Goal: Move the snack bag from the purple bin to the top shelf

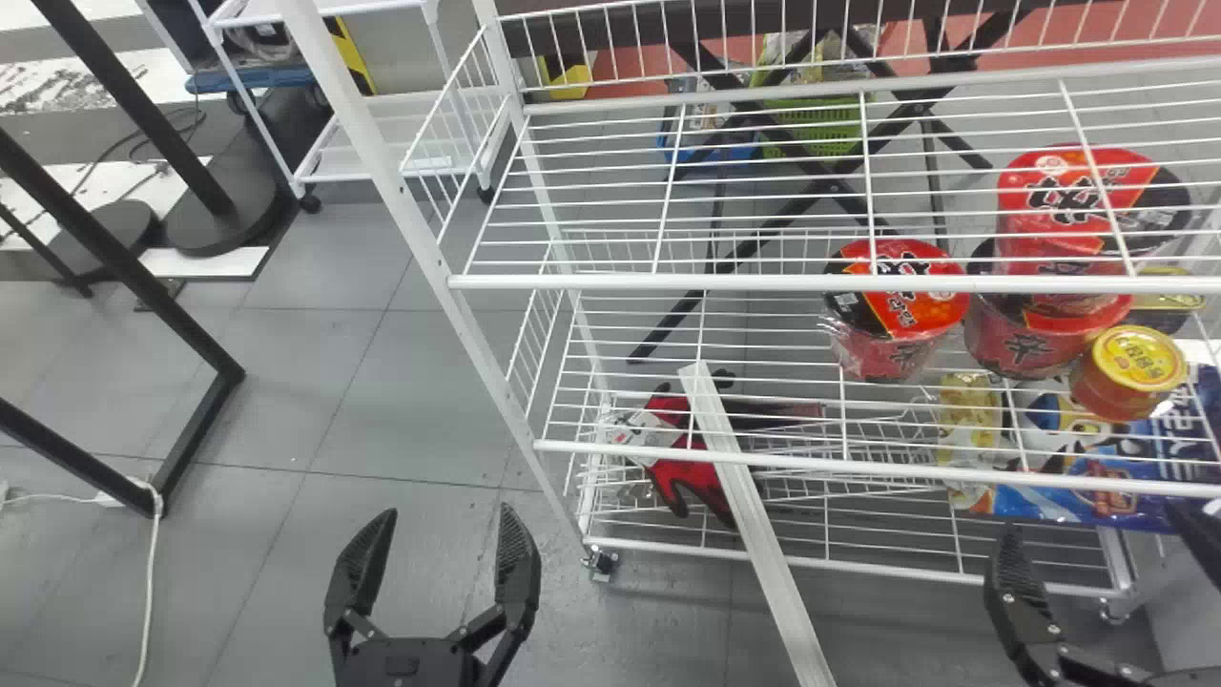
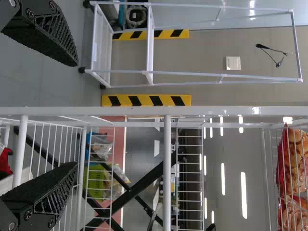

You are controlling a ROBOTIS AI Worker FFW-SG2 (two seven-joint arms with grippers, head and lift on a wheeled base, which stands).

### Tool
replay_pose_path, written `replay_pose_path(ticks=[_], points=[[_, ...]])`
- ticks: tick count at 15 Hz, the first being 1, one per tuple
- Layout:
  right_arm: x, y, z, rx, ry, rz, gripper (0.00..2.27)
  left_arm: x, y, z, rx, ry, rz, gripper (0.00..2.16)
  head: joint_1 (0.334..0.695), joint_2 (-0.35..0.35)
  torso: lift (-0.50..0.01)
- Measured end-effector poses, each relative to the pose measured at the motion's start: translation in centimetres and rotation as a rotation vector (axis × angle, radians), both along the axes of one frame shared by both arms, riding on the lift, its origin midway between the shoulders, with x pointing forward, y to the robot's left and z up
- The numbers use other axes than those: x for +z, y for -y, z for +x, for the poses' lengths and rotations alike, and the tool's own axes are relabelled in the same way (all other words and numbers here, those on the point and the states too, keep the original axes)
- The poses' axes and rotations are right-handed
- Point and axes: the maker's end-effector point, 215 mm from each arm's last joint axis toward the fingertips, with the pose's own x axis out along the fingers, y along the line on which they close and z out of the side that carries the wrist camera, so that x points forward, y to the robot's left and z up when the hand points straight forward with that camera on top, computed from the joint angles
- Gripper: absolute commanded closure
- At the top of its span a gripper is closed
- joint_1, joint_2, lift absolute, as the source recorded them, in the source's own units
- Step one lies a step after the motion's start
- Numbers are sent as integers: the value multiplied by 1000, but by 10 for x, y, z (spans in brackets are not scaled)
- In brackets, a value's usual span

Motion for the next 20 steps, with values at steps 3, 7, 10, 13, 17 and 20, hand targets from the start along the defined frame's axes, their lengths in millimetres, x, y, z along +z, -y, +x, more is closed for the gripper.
replay_pose_path(ticks=[3, 7, 10, 13, 17, 20], points=[[-1, 2, -5, -2, -7, -7, 12, 0, 0, 0, 0, 0, 0, 73, 695, 226, -453], [16, 38, -11, -49, -32, 0, 22, -3, -1, -2, 6, -9, 0, 73, 695, 189, -453], [31, 84, -19, -62, -138, 44, 19, -7, 3, 0, -6, -12, -3, 73, 695, 100, -453], [49, 138, -31, -120, -241, 107, 19, -10, 6, 4, -17, -16, -8, 73, 695, -25, -453], [49, 212, -67, -174, -409, 284, 19, -17, 7, 5, -29, -26, -9, 73, 695, -194, -453], [35, 254, -120, -201, -636, 558, 22, -17, 7, 5, -29, -27, -8, 73, 695, -293, -453]])
